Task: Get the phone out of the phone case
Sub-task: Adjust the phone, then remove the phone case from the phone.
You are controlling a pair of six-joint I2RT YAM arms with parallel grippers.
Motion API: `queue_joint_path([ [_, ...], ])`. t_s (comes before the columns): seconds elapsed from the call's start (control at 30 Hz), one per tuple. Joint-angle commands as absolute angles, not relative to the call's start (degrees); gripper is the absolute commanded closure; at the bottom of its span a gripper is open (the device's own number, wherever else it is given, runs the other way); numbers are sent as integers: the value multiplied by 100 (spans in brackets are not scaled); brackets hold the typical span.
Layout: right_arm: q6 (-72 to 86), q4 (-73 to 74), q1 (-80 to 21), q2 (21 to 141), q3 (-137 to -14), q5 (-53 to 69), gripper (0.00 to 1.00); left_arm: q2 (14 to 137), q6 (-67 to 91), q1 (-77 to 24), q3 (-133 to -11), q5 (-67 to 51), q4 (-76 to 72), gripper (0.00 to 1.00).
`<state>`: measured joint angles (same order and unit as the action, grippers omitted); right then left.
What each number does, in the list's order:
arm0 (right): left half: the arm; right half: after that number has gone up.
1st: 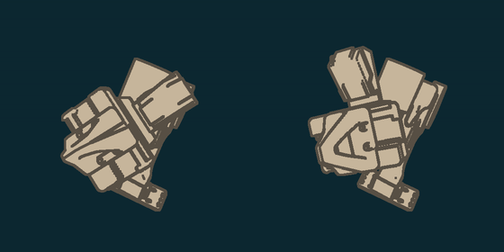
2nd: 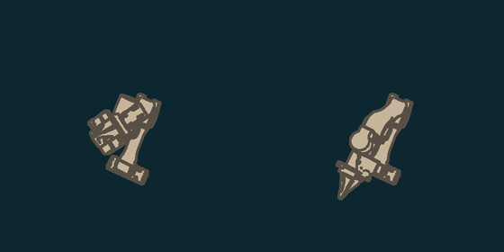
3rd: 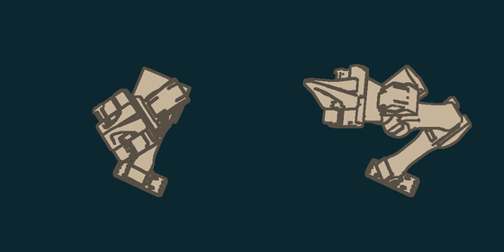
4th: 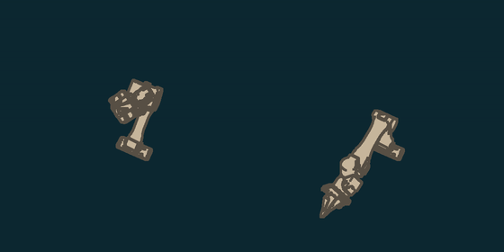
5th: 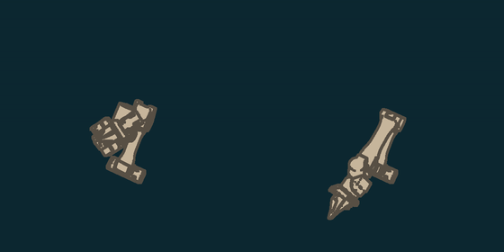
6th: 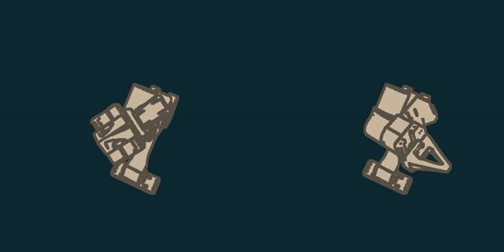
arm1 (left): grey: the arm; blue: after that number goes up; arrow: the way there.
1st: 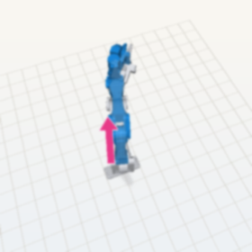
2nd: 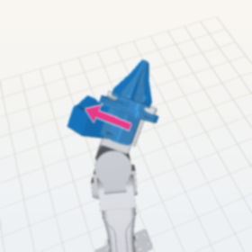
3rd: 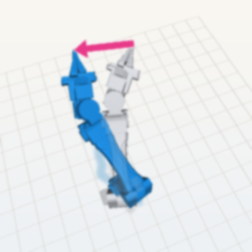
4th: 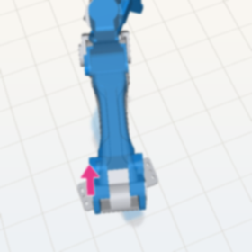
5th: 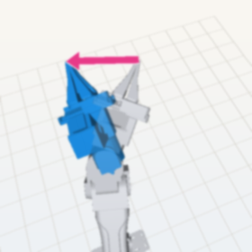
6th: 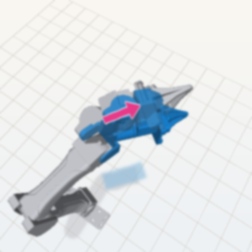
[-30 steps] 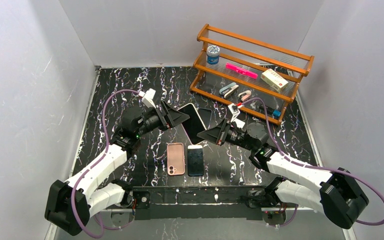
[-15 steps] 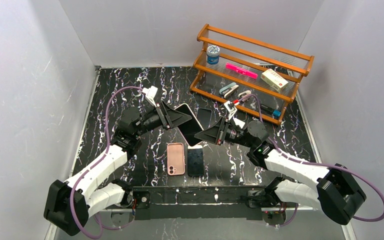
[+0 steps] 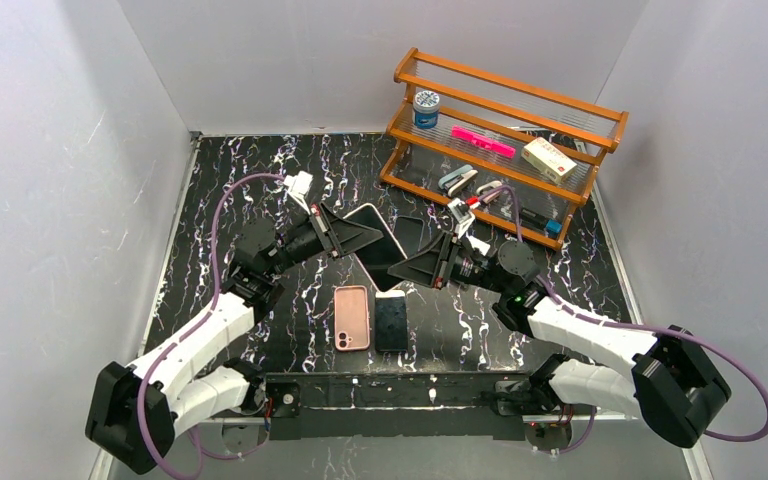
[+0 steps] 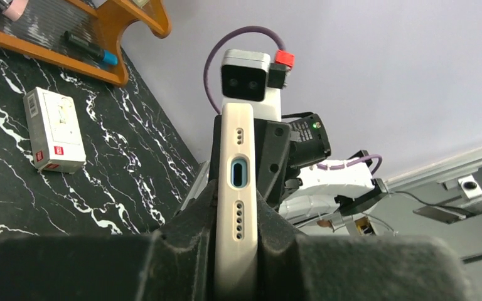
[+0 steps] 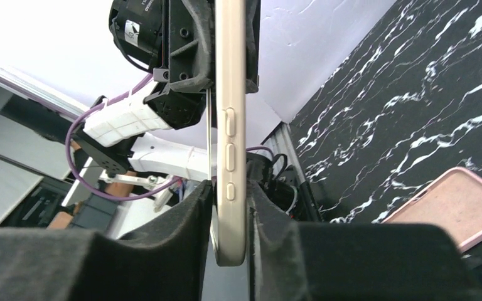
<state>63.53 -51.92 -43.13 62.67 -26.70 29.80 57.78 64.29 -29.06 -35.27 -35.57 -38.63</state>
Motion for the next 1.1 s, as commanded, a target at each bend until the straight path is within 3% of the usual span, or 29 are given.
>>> queue_joint_path([
  [0.0,5793,-5513,-4299,6203,-2946,2778,61,5502,6817,-2971,-3402,-3046,-3867,100],
  [0.13,5783,-5641,-4333,6239,-2851,2781,49,5319,7086,-2971,-3302,-2544,-3887,100],
  [0.4,5759,-5946,-4673,6413,-2746,2594,41,5150,7382,-2988,-3185,-1862,-4225,100],
  [0.8,5796,-6182,-4864,6463,-2778,2408,44,5066,7576,-3031,-2992,-1295,-4376,100],
  [1.07,5717,-6285,-4934,6591,-2838,2466,55,5083,7634,-3085,-2954,-1213,-4377,100],
])
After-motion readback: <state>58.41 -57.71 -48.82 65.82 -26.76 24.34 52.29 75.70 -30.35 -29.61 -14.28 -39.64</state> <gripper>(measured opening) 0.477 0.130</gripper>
